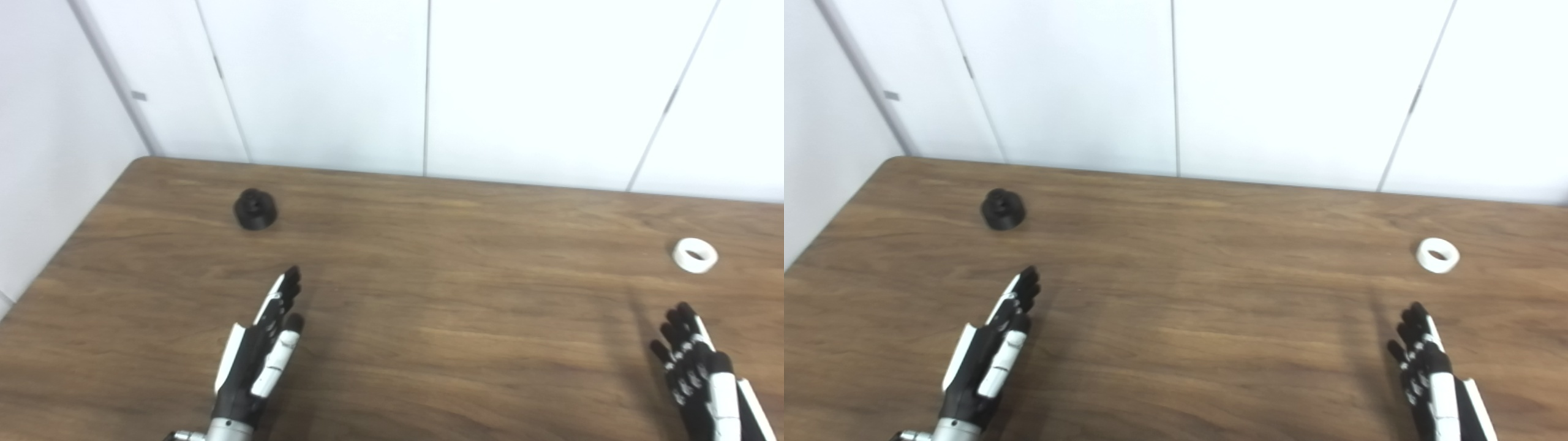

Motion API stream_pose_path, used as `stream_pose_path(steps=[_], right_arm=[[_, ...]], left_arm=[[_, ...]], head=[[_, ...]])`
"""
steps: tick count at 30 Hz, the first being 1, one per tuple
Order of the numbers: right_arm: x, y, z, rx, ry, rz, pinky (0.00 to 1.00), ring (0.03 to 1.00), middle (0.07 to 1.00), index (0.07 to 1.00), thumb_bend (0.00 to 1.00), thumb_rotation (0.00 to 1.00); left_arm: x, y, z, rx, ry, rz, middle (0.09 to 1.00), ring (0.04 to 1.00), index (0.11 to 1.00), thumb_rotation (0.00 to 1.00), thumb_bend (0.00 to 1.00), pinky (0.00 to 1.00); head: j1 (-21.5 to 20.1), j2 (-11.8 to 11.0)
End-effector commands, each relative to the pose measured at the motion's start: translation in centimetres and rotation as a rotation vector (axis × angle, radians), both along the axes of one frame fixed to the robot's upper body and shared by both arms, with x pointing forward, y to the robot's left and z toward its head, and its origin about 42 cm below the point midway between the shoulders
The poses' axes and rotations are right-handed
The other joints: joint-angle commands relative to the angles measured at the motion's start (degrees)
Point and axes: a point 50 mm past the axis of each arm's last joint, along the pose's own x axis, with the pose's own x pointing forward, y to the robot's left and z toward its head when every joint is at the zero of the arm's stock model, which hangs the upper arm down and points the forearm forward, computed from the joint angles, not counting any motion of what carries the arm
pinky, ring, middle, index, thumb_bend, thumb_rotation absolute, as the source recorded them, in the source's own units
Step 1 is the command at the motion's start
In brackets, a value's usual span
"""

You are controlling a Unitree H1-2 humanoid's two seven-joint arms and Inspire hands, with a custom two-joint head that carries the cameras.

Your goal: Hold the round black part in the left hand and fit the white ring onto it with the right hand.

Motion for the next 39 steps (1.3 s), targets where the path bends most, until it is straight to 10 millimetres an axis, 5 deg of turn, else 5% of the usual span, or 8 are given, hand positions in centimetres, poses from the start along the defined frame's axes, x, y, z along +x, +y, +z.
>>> stream_pose_path(steps=[1,12,26,33,39], right_arm=[[-0.2,-0.6,0.1,0.004,-0.023,-0.007,1.00,1.000,1.000,1.000,0.63,1.00],[-0.3,-1.4,0.0,0.017,-0.007,-0.028,1.00,1.000,1.000,1.000,0.61,1.00],[-0.1,-2.0,-0.4,0.010,-0.002,-0.019,1.00,1.000,1.000,1.000,0.60,1.00],[0.0,-2.0,-0.8,0.005,0.004,-0.023,1.00,1.000,1.000,1.000,0.60,1.00],[0.1,-2.0,-1.0,0.011,-0.003,-0.017,1.00,1.000,1.000,1.000,0.60,1.00]], left_arm=[[-0.8,-2.2,-1.1,-0.051,0.021,0.023,0.976,0.972,0.981,0.85,0.64,1.00],[-0.4,-3.9,-1.3,-0.058,0.048,0.024,0.984,0.991,0.985,0.86,0.66,1.00],[0.0,-4.7,-1.8,-0.048,0.034,0.006,1.000,1.000,1.000,0.89,0.60,1.00],[0.2,-4.7,-2.1,-0.039,0.028,0.013,1.000,1.000,1.000,0.85,0.61,1.00],[0.1,-4.4,-1.4,0.010,0.015,0.040,1.000,0.997,0.998,0.72,0.56,0.98]], head=[[0.4,-0.7],[6.3,-2.9],[7.4,-4.7],[7.2,-5.1],[6.9,-5.2]])
